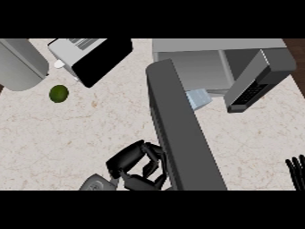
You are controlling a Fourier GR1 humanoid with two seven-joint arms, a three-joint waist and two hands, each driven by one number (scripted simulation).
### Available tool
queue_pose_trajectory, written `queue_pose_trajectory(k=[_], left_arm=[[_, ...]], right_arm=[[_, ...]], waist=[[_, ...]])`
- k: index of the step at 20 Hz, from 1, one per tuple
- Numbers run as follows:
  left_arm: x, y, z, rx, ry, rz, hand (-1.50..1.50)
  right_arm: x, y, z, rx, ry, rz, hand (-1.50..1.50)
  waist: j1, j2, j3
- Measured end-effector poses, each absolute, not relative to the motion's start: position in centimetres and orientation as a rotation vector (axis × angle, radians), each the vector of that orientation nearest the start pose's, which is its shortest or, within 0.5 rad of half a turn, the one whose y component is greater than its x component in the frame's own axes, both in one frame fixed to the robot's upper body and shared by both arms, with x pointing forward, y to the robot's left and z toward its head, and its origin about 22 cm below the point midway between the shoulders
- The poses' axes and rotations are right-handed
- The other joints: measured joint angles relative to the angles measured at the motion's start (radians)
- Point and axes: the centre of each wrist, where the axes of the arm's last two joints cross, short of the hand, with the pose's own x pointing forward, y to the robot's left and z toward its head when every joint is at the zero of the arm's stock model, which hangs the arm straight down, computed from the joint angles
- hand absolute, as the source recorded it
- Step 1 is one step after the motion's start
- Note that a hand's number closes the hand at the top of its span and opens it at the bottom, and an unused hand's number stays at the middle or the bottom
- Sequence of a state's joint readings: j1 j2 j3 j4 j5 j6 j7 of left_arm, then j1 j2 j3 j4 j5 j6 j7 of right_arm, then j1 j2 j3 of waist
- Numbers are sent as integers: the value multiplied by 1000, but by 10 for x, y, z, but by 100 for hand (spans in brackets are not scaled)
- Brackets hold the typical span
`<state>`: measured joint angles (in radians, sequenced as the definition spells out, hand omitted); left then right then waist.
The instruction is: Pick up the milk, place it into the microwave and close the microwave
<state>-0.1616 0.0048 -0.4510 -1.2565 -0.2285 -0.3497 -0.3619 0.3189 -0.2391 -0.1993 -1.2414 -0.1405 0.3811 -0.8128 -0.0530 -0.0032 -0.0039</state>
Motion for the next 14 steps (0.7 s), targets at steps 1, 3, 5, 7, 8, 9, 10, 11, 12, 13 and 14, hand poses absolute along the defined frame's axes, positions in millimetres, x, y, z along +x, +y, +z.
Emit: queue_pose_trajectory(k=[1, 3, 5, 7, 8, 9, 10, 11, 12, 13, 14], left_arm=[[243, 105, -45, -613, -1593, -876, 150], [238, 91, -49, -627, -1576, -881, 150], [234, 77, -50, -621, -1568, -886, 150], [229, 65, -51, -610, -1564, -888, 150], [229, 60, -49, -598, -1562, -888, 150], [228, 55, -48, -579, -1560, -888, 150], [226, 51, -48, -566, -1563, -883, 150], [224, 47, -48, -552, -1565, -878, 150], [223, 44, -46, -532, -1568, -873, 150], [223, 40, -46, -515, -1576, -867, 150], [223, 37, -44, -496, -1581, -865, 150]], right_arm=[[108, -370, -92, 19, -1811, -32, -150], [103, -367, -82, 62, -1825, -28, -150], [103, -363, -69, 103, -1845, -15, -150], [104, -359, -57, 147, -1861, -2, -150], [104, -359, -50, 165, -1867, 6, -150], [106, -358, -44, 189, -1874, 14, -150], [107, -356, -38, 210, -1878, 22, -150], [108, -355, -33, 231, -1884, 29, -150], [108, -353, -27, 250, -1889, 39, -150], [111, -352, -22, 270, -1898, 50, -150], [114, -347, -17, 292, -1904, 62, -150]], waist=[[1, 1, 0], [-6, 2, 0], [-13, 3, 0], [-17, 5, 0], [-19, 5, 0], [-23, 6, 0], [-27, 7, 0], [-29, 8, 0], [-33, 8, 0], [-35, 10, 0], [-38, 11, 0]])
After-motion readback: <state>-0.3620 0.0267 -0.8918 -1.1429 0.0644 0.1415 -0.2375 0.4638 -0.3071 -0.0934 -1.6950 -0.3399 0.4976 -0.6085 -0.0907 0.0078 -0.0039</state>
